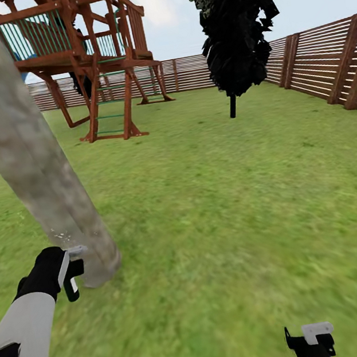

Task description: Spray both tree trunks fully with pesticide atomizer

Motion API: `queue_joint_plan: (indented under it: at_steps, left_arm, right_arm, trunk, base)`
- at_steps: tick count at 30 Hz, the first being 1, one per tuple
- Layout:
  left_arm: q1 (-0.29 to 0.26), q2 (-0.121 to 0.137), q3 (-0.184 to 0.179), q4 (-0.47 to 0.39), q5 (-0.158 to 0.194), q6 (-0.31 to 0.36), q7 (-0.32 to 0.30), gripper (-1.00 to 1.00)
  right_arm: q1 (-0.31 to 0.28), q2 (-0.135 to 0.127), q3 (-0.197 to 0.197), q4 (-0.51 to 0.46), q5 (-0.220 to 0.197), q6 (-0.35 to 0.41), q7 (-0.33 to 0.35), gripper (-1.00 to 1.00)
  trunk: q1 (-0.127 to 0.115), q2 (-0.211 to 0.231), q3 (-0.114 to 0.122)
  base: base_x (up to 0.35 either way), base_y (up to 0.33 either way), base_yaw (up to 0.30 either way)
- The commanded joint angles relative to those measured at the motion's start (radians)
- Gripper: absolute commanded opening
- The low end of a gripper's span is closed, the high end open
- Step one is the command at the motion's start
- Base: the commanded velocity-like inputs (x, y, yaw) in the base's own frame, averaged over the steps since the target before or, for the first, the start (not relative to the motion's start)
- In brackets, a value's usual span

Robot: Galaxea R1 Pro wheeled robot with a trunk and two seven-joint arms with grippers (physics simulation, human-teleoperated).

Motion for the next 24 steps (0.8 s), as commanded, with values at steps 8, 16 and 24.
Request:
queue_joint_plan:
  at_steps: [8, 16, 24]
  left_arm:
    - [0.041, 0.009, -0.004, 0.004, 0.001, 0.038, -0.001, -1.0]
    - [0.04, -0.021, -0.108, -0.013, 0.001, 0.119, -0.007, -1.0]
    - [0.036, -0.021, -0.107, -0.016, 0.004, 0.119, -0.005, -1.0]
  right_arm:
    - [-0.001, 0.0, -0.005, 0.001, 0.011, -0.002, -0.005, 1.0]
    - [-0.001, -0.001, -0.005, 0.002, 0.012, -0.002, -0.004, 1.0]
    - [-0.001, -0.001, -0.005, 0.002, 0.012, -0.001, -0.003, 1.0]
  trunk:
    - [0.0, 0.0, -0.001]
    - [0.0, 0.0, -0.001]
    - [0.0, 0.0, -0.001]
  base:
    - [-0.043, -0.051, 0.199]
    - [0.086, -0.065, 0.07]
    - [0.089, -0.249, 0.0]
